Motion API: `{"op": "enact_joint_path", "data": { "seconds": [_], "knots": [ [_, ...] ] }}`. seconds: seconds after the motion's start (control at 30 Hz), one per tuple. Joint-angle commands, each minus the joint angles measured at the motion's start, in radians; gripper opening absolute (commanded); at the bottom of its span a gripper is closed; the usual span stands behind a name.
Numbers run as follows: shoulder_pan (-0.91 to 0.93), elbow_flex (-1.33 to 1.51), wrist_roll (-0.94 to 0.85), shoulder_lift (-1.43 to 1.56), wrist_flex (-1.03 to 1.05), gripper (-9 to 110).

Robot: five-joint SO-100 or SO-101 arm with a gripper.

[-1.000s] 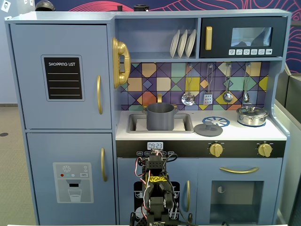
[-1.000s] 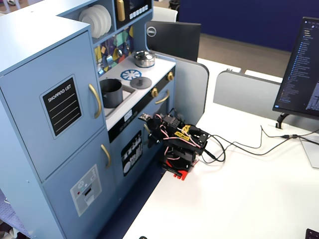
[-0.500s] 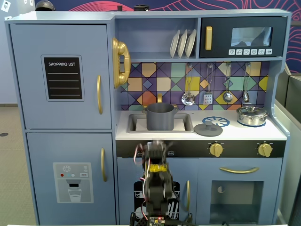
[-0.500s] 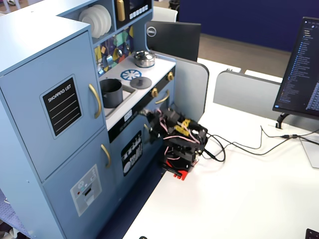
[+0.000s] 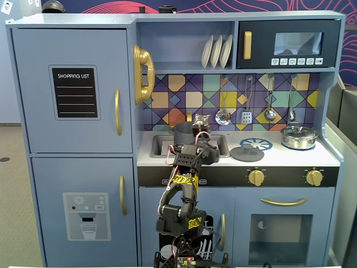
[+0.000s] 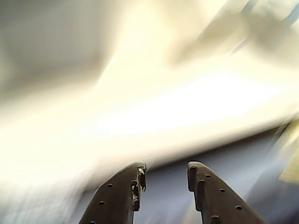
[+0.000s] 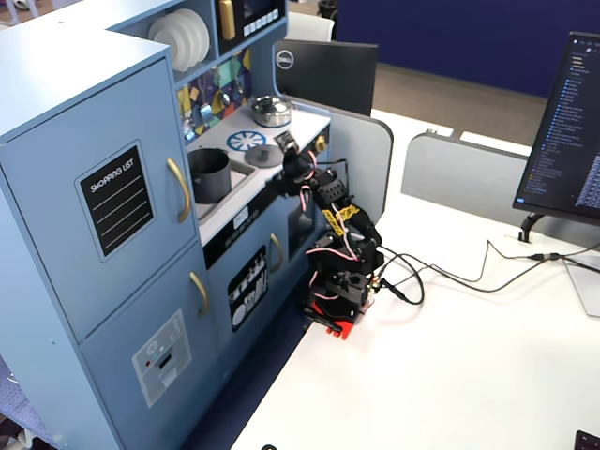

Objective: Pick up the lid from the counter and put it on the gray recipient

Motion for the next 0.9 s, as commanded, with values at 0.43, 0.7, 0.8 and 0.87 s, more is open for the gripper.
{"op": "enact_joint_path", "data": {
  "seconds": [0.43, 0.7, 0.8, 0.87],
  "knots": [
    [0.239, 0.152, 0.011, -0.213, -0.798, 31],
    [0.247, 0.094, 0.003, -0.489, -1.078, 31],
    [0.245, 0.091, 0.005, -0.546, -1.124, 30],
    [0.239, 0.089, 0.008, -0.584, -1.167, 29]
  ]
}}
